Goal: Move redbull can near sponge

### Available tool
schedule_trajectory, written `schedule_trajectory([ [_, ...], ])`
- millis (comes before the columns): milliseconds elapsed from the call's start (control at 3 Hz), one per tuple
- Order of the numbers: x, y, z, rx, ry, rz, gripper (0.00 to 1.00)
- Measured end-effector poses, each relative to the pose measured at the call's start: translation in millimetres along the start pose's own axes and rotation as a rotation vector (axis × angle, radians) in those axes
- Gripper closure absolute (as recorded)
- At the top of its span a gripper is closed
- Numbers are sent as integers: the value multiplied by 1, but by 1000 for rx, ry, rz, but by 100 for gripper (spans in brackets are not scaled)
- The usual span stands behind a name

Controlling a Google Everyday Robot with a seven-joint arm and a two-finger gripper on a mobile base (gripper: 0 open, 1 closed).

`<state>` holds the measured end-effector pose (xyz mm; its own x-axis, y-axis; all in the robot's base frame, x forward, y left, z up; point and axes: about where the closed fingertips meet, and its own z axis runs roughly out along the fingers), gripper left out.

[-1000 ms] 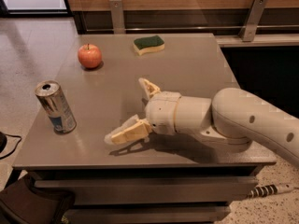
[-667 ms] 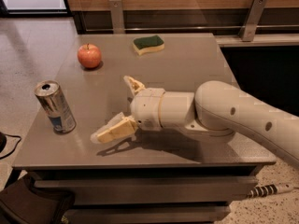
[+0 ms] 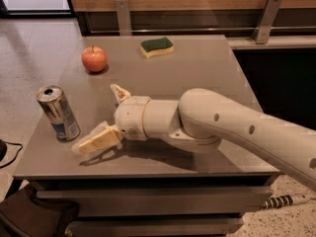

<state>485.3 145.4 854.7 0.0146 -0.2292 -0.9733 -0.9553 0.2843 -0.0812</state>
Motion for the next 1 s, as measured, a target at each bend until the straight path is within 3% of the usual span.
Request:
schedule_trajectory([
  [667, -1, 14, 34, 75, -65, 32, 0],
  [1000, -11, 28, 64, 58, -114, 38, 2],
])
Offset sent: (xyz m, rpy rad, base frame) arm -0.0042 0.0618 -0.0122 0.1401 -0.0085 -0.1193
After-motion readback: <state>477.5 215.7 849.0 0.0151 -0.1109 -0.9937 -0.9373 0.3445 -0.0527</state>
